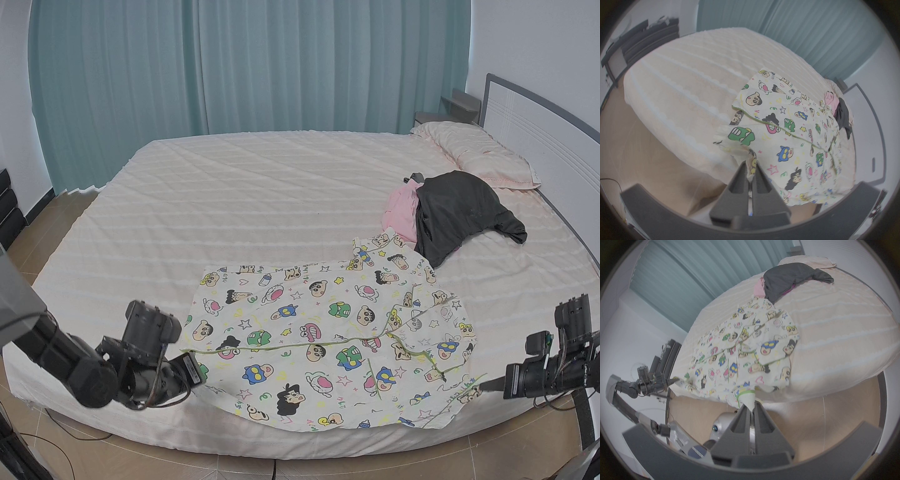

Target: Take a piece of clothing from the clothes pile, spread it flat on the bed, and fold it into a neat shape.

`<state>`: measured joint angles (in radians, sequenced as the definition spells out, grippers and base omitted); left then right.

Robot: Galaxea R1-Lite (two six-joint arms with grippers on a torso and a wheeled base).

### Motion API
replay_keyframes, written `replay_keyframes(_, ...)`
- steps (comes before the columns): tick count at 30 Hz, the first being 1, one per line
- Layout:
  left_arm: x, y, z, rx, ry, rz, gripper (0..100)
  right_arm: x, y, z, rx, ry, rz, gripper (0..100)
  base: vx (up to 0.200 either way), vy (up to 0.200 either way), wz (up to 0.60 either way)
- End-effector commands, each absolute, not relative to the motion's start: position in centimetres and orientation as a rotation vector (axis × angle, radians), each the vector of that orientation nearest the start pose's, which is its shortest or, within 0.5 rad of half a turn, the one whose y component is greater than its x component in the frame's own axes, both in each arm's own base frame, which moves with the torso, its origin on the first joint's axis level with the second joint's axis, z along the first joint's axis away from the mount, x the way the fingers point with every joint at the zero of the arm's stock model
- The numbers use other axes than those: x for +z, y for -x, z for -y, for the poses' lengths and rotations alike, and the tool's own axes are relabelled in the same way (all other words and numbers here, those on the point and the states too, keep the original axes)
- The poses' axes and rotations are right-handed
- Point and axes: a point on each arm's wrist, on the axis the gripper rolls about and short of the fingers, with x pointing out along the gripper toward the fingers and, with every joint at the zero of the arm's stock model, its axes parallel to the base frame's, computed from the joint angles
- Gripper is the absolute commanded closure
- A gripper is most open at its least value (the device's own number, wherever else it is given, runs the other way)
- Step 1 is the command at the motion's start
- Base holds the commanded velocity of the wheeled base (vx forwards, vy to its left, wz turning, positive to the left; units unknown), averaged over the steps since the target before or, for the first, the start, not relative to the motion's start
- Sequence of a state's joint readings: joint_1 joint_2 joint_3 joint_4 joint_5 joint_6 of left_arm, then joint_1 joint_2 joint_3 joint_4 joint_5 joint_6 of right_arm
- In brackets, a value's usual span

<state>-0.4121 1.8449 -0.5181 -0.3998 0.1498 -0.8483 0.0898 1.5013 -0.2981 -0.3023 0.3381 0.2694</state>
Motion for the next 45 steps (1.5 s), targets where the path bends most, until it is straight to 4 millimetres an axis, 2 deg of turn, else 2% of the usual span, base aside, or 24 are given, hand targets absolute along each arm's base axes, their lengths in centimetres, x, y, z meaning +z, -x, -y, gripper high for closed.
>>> replay_keyframes(1, 9.1, -28.4, 7.6, 0.170, 0.757, -0.942, 100, 9.1, -22.2, -2.6, 0.229, -0.452, -0.924, 100, 0.000, 0.000, 0.00)
replay_keyframes(6, 8.2, -30.1, 6.8, 0.191, 0.801, -0.988, 100, 9.0, -24.5, -2.7, 0.211, -0.484, -0.921, 100, 0.000, 0.000, 0.00)
replay_keyframes(9, 6.3, -31.5, 6.8, 0.225, 0.796, -1.027, 100, 8.5, -26.8, -2.9, 0.182, -0.502, -0.897, 100, 0.000, 0.000, 0.00)
replay_keyframes(13, 5.0, -33.2, 6.8, 0.262, 0.835, -1.036, 100, 7.8, -29.1, -3.1, 0.150, -0.514, -0.847, 100, 0.000, 0.000, 0.00)
replay_keyframes(23, 4.3, -36.6, 6.9, 0.292, 0.924, -0.989, 100, 7.3, -33.7, -3.6, 0.051, -0.603, -0.766, 100, 0.000, 0.000, 0.00)
replay_keyframes(29, 4.2, -38.0, 6.8, 0.306, 0.970, -0.961, 100, 7.4, -35.0, -3.8, 0.056, -0.641, -0.688, 100, 0.000, 0.000, 0.00)
replay_keyframes(32, 3.8, -38.7, 6.6, 0.323, 0.983, -0.952, 100, 6.7, -35.7, -3.9, 0.039, -0.635, -0.682, 100, 0.000, 0.000, 0.00)
replay_keyframes(37, 3.4, -39.2, 6.6, 0.331, 0.987, -0.949, 100, 6.1, -36.6, -3.9, 0.025, -0.647, -0.683, 100, 0.000, 0.000, 0.00)
replay_keyframes(41, 3.5, -39.3, 6.5, 0.329, 0.989, -0.943, 100, 6.6, -37.3, -4.3, 0.011, -0.710, -0.658, 100, 0.000, 0.000, 0.00)
replay_keyframes(45, 3.7, -39.4, 6.5, 0.326, 0.990, -0.937, 100, 6.2, -37.6, -4.5, 0.004, -0.737, -0.667, 100, 0.000, 0.000, 0.00)
